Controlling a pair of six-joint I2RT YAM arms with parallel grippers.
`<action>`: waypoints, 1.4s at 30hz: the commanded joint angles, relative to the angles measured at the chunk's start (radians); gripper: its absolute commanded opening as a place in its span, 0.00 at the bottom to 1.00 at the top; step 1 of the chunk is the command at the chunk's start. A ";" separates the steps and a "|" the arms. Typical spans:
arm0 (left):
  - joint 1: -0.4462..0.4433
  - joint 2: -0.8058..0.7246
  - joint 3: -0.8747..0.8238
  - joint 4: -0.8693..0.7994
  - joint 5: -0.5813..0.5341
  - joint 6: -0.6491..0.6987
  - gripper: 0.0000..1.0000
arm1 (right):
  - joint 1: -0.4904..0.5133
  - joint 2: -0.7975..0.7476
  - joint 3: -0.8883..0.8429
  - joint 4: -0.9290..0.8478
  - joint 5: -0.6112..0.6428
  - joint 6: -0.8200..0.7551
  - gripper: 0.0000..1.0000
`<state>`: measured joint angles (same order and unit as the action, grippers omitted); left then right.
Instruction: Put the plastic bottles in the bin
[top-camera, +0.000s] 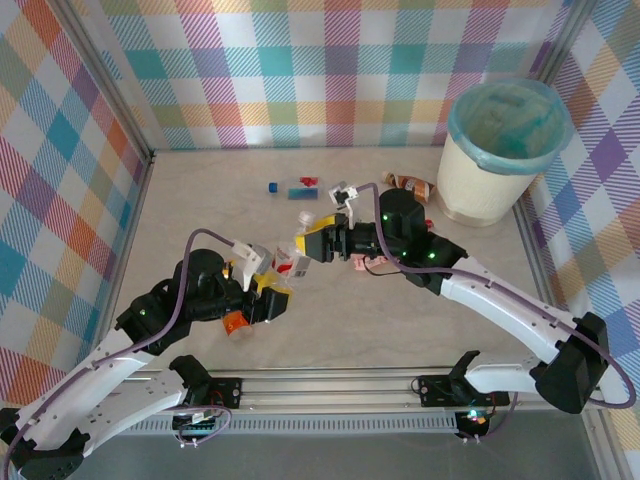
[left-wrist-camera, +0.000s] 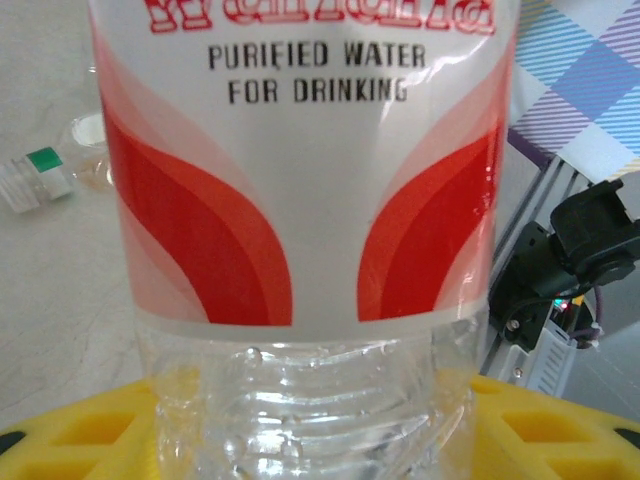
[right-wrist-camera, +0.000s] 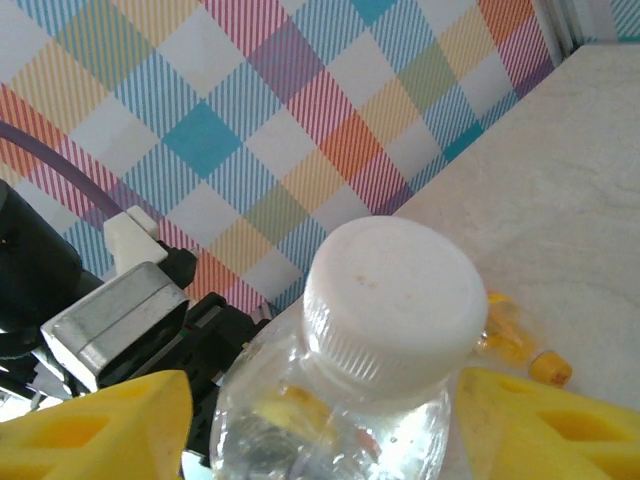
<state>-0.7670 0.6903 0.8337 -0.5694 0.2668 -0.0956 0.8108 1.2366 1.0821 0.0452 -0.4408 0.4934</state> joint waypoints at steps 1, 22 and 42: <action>-0.014 -0.010 0.005 0.006 0.035 0.017 0.59 | -0.004 0.008 0.011 0.057 -0.028 0.007 0.63; -0.044 -0.011 0.002 -0.026 0.048 0.020 0.59 | -0.006 -0.031 -0.049 0.071 0.037 -0.003 0.61; -0.049 -0.090 0.017 -0.032 -0.106 0.027 0.92 | -0.008 -0.108 -0.070 -0.019 0.139 -0.076 0.12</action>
<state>-0.8051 0.6212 0.8337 -0.6258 0.1982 -0.0658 0.8066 1.1709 0.9936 0.0669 -0.3561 0.4763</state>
